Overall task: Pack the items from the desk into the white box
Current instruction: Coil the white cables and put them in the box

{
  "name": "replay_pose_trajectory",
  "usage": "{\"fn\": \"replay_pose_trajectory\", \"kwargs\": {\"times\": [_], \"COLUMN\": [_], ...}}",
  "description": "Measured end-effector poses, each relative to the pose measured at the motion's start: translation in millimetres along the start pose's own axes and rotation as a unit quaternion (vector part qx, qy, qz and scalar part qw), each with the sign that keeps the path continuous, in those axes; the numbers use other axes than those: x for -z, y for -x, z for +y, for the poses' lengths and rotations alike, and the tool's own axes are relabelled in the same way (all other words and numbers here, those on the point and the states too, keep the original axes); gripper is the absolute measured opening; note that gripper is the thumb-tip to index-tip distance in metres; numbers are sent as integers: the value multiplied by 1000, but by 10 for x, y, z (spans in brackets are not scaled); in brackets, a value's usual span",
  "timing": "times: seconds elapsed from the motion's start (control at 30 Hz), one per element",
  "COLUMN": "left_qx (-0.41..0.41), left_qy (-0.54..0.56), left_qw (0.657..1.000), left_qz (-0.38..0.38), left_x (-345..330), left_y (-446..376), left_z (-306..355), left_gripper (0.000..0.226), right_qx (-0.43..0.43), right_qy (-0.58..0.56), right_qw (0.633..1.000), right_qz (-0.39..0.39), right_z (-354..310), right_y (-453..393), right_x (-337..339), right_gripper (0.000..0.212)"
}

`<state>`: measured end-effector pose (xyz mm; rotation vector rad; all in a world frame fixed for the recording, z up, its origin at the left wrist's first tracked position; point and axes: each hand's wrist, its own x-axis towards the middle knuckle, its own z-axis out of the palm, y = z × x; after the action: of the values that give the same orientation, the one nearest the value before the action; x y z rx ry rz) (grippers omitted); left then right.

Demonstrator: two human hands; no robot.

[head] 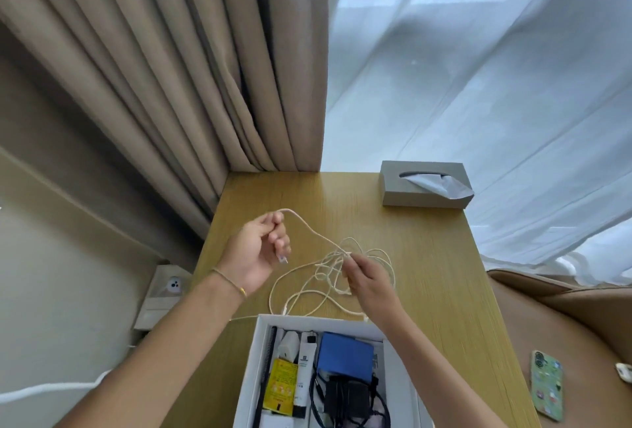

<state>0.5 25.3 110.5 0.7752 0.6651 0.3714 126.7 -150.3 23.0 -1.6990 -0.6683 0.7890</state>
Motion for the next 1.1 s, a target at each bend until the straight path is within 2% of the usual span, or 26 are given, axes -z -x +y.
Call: {"fn": "replay_pose_trajectory", "kwargs": {"times": [0.1, 0.2, 0.33, 0.4, 0.47, 0.57, 0.67, 0.73, 0.77, 0.8, 0.9, 0.97, 1.03, 1.1], "left_qx": [-4, -38, -138, -197, -254, -300, -254, -189, -159, -126, -16, 32, 58, 65], "left_qy": [128, 218, 238, 163, 10, -245, -449, -518, -528, -513, -380, -294, -184, -83], "left_qw": [988, 961, 920, 924, 931, 906, 852, 833, 834, 849, 925, 955, 981, 994], "left_qz": [82, 167, 278, 283, 263, 170, 89, 50, 28, 9, -23, -37, -33, 4], "left_x": [310, 685, 1017, 956, 782, 497, 303, 231, 208, 191, 196, 222, 279, 413], "left_y": [51, 126, 255, 309, 338, 384, 451, 498, 525, 547, 614, 651, 662, 638], "left_z": [236, 430, 597, 503, 330, 66, -113, -179, -193, -194, -156, -168, -202, -173], "left_gripper": [35, 40, 40, 33, 28, 29, 30, 31, 32, 34, 36, 36, 36, 38], "right_qx": [-12, 8, -6, -5, 8, 42, 88, 117, 133, 147, 164, 170, 175, 156], "right_qy": [17, 93, 134, 166, 218, 296, 318, 327, 336, 349, 392, 420, 420, 386], "right_qw": [1000, 995, 990, 985, 976, 952, 942, 937, 932, 925, 905, 891, 890, 908], "right_qz": [17, 32, 38, 34, -3, -68, -61, -38, -28, -22, -21, -32, -45, -54], "right_z": [1, -35, -108, -177, -300, -522, -744, -883, -936, -976, -997, -960, -903, -820], "right_y": [7, -7, 13, 39, 77, 135, 172, 187, 194, 202, 234, 245, 232, 188], "right_x": [78, 169, 211, 151, 14, -240, -413, -453, -454, -448, -435, -455, -451, -386], "right_gripper": [36, 37, 29, 25, 24, 23, 20, 18, 18, 18, 26, 34, 37, 36]}}
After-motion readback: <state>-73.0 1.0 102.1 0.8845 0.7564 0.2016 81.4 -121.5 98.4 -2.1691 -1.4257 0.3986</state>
